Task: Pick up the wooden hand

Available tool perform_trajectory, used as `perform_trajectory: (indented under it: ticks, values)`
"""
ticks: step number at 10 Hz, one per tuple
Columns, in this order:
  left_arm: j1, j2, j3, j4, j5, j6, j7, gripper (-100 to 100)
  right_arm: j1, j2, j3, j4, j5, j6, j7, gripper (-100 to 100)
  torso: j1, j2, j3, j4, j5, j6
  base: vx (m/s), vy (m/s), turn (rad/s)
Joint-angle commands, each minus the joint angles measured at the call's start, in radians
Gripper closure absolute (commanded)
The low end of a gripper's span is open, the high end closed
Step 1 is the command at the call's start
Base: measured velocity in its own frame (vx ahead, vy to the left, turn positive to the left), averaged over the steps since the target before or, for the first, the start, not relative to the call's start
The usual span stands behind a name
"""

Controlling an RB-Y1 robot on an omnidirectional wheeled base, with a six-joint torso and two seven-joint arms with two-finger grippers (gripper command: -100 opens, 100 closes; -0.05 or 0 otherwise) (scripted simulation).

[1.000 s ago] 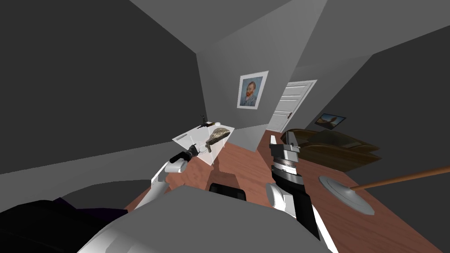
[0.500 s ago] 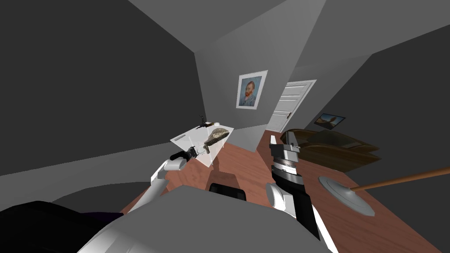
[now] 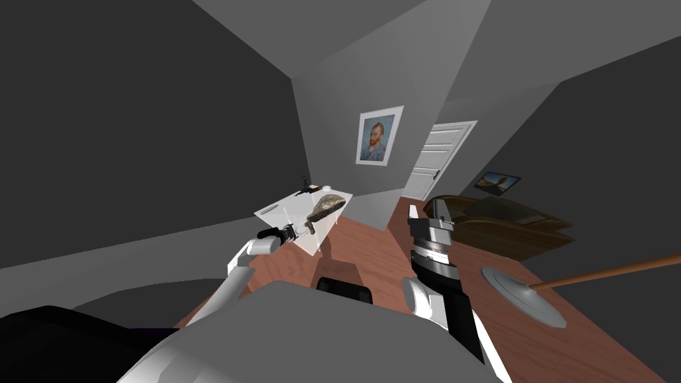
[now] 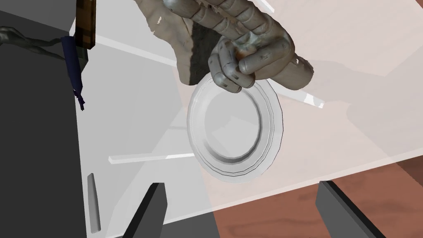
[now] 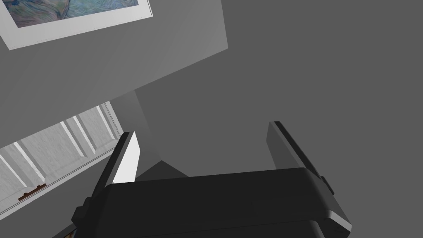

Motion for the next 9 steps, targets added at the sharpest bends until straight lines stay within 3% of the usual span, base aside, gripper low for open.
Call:
perform_trajectory:
  ticks: [1,9]
  values:
    - [-0.007,0.005,0.006,0.007,0.006,0.037,0.006,-100,0.000,0.000,0.000,0.000,0.000,0.000,0.000,0,0.000,0.000,0.000,0.000,0.000,0.000,0.037,-0.024,-0.008]
    - [-0.066,0.050,0.056,0.066,0.054,0.246,0.043,-100,0.000,0.000,0.000,0.000,0.000,0.000,0.000,0,0.000,-0.001,-0.001,0.000,0.000,0.000,0.054,-0.024,-0.031]
